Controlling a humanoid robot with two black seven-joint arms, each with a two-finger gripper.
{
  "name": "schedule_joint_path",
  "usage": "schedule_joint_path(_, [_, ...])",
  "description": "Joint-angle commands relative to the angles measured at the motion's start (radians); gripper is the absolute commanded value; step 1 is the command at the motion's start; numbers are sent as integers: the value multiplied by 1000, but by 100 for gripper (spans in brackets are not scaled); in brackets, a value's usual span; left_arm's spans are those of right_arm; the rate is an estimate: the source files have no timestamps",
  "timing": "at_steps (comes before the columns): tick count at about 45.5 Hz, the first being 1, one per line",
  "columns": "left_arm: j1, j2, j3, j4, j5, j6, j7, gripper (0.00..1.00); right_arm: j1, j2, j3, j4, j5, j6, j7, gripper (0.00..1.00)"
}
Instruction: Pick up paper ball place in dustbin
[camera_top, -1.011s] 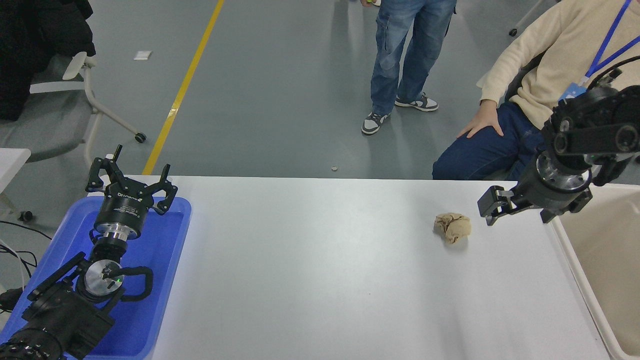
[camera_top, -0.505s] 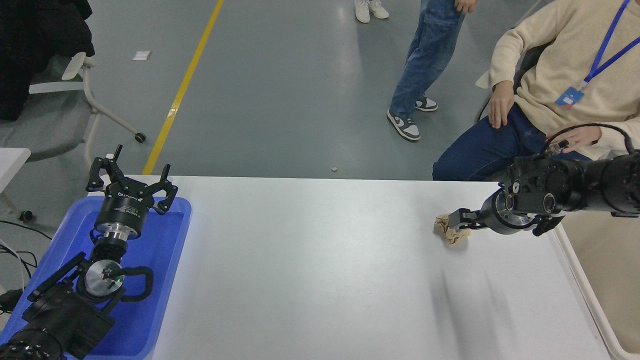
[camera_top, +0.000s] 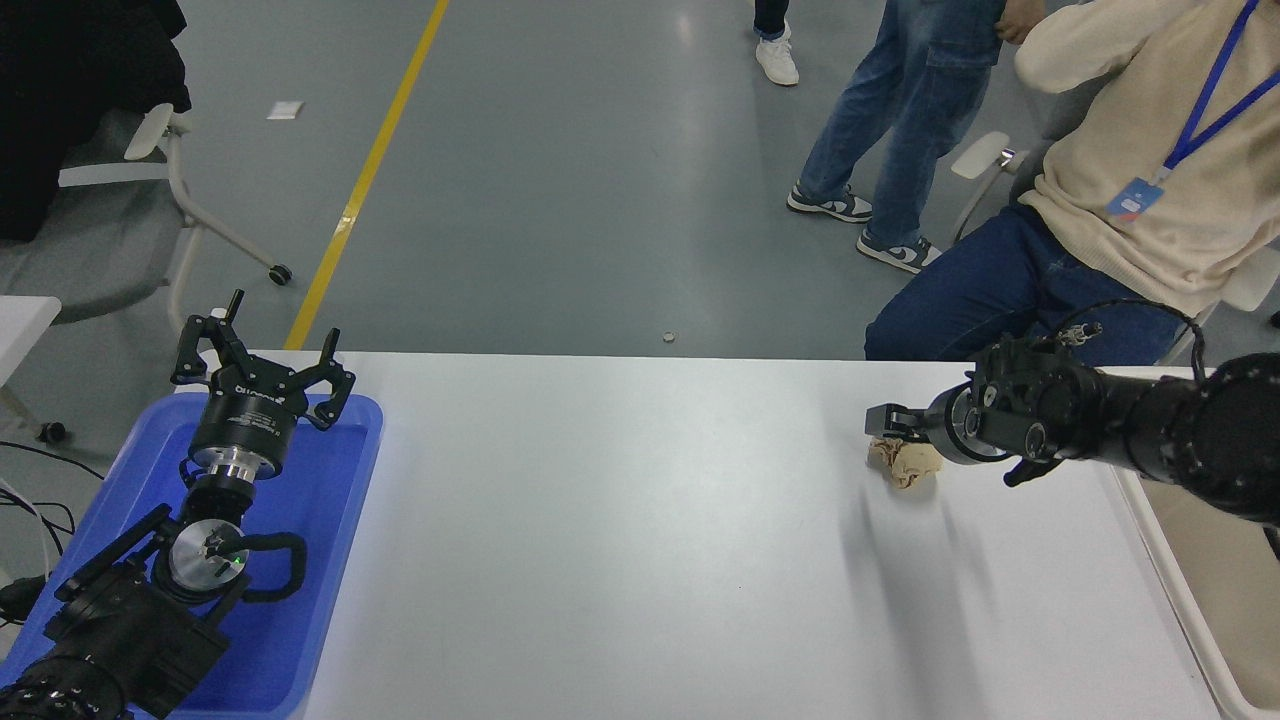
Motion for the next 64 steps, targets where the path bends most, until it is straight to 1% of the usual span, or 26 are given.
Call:
schedule_joint_path(1, [0,0,0,0,-1,0,0,100,-97,46,25,-126,-10,-52,0,100])
schedule_joint_path(8, [0,0,0,0,0,0,0,100,-152,71,25,-164,-16,-141,0,100])
schedule_joint_path(19, [0,0,0,0,0,-2,0,100,-215,108,19,-228,-20,-169,0,100])
schedule_joint_path(23, [0,0,0,0,0,0,0,100,-232,109,16,-239,-21,-203,0,100])
schedule_joint_path(28, [0,0,0,0,-1,-2,0,100,-241,108,16,-238,-56,-261,0,99])
schedule_joint_path(32, [0,0,0,0,0,-2,0,100,-244,106,16,-238,-67,-275,-2,88])
schedule_joint_path(35, [0,0,0,0,0,-2,0,100,-249,105,23,-238,-66,-278,-2,85])
schedule_joint_path(40, [0,0,0,0,0,-2,0,100,-247,102,31,-235,-52,-278,-2,70])
schedule_joint_path(43, [0,0,0,0,-1,-2,0,100,-247,98,33,-227,-49,-275,0,55])
schedule_joint_path(44, [0,0,0,0,0,-2,0,100,-249,98,34,-222,-49,-267,0,51])
schedule_joint_path(50, [0,0,0,0,0,-2,0,100,-247,97,34,-192,-47,-261,0,40])
schedule_joint_path(51, [0,0,0,0,0,-2,0,100,-246,97,34,-184,-47,-260,0,36])
schedule_joint_path(52, [0,0,0,0,0,-2,0,100,-242,97,34,-175,-47,-260,0,30])
schedule_joint_path(53, [0,0,0,0,-1,-2,0,100,-241,97,34,-164,-47,-260,0,22])
schedule_joint_path(55, [0,0,0,0,0,-2,0,100,-236,95,37,-140,-46,-260,-2,0])
schedule_joint_path(59, [0,0,0,0,0,-2,0,100,-236,91,60,-77,-46,-267,0,0])
schedule_joint_path(64, [0,0,0,0,-1,-2,0,100,-218,57,144,-32,-46,-261,3,0])
